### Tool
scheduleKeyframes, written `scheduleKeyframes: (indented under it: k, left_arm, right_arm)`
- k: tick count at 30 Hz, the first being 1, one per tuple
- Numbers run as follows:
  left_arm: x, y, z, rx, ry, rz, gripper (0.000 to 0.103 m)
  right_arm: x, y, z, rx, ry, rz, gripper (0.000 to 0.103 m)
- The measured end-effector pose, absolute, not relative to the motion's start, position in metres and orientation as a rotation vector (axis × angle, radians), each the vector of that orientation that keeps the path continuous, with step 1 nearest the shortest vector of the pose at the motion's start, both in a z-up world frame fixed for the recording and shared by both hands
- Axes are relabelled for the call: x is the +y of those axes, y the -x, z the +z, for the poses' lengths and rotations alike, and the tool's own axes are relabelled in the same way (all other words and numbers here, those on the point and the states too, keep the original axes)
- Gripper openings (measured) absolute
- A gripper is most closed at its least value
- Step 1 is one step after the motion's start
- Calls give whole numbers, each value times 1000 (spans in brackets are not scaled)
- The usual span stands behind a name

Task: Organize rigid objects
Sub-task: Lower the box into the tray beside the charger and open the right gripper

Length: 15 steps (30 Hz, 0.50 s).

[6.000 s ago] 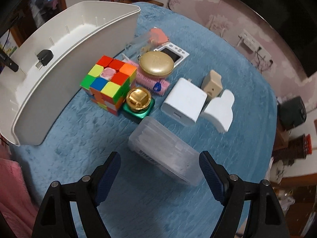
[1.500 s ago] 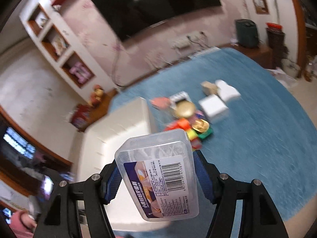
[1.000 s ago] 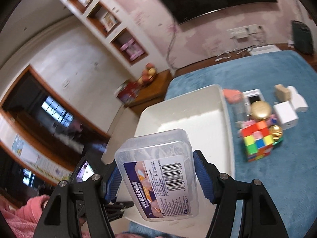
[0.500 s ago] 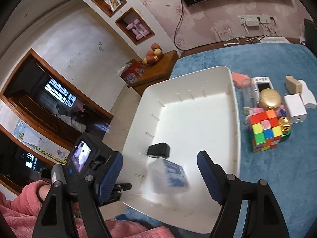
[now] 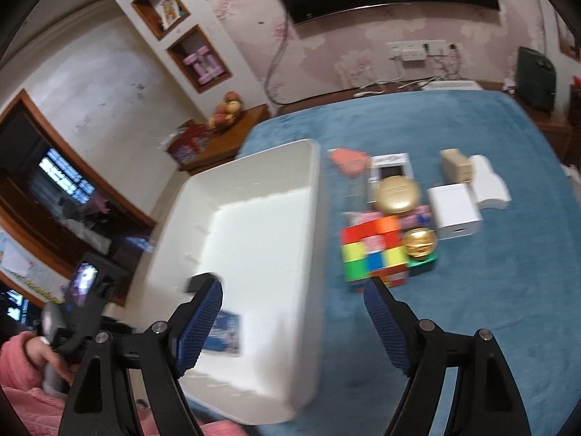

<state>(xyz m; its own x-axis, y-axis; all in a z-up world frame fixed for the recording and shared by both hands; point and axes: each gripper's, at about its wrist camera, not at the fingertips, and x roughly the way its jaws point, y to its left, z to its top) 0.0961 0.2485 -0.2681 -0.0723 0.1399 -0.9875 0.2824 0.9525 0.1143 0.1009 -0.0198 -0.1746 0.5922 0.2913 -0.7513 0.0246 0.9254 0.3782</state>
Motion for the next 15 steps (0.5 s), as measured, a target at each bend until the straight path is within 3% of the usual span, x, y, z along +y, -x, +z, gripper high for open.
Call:
scheduleKeyframes:
  k: [15]
  left_arm:
    - [244, -103, -272, 1698, -329, -152, 12]
  right_arm:
    - [-81, -135, -225, 1004, -105, 23, 81]
